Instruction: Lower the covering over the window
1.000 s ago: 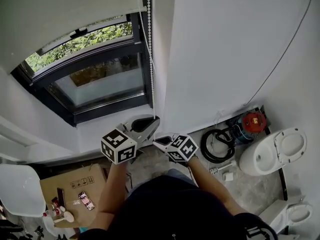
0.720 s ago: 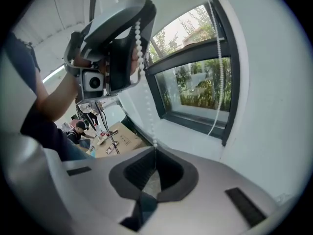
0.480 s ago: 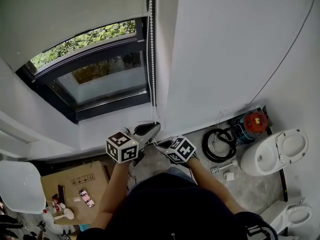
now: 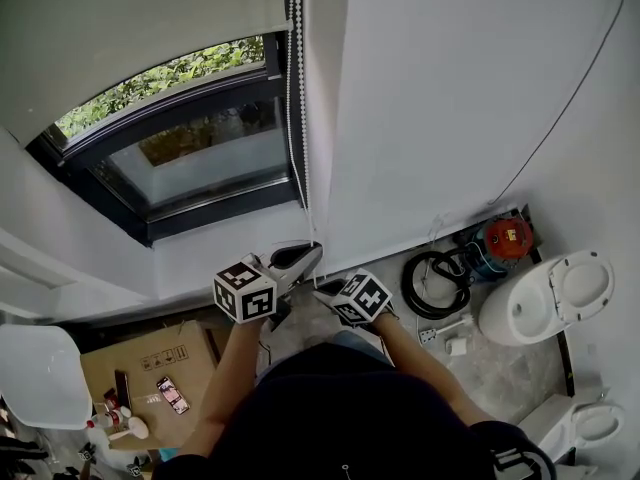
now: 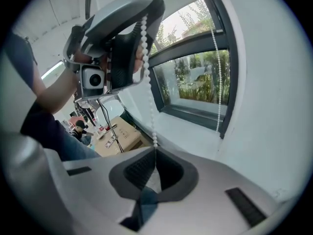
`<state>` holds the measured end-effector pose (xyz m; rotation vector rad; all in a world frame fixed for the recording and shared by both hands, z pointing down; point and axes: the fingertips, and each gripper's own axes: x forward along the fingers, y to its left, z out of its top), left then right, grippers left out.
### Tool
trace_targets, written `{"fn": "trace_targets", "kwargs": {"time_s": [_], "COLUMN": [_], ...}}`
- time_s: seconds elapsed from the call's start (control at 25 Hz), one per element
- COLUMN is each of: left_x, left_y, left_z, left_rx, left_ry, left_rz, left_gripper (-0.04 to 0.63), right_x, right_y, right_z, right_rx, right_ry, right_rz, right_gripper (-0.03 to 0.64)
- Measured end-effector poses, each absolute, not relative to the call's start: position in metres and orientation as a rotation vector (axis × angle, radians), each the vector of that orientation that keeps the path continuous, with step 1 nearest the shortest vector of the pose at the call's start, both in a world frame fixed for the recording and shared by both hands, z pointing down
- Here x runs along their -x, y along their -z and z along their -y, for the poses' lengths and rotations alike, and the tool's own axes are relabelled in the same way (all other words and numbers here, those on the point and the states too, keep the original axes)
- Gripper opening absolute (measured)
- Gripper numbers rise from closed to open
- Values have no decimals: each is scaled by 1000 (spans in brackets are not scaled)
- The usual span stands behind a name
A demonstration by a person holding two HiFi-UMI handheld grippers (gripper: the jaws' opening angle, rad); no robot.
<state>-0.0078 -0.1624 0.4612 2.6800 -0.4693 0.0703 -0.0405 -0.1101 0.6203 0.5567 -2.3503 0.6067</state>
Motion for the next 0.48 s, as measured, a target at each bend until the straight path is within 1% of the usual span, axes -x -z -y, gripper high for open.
{"fn": "trace_targets", "kwargs": {"time_s": [0.12,0.24,0.48], "left_x": [8,8,19], "left_y": [-464,-479,-483], "left_z": [162,159,163], "left_rx": [-2675,-2671,-2649], "left_ry": [-71,-138,-124], "left_rz": [468,467,484], "left_gripper": [25,25,25], "right_x": [41,40,30], "right_y": [-621,-629,-629], "right_z": [109,105,110], "right_rx": [-560,-543,-611], "right_ry": [-617,-602,-660], "right_rz": [2350,2315,2330], "right_gripper": [14,14,14]}}
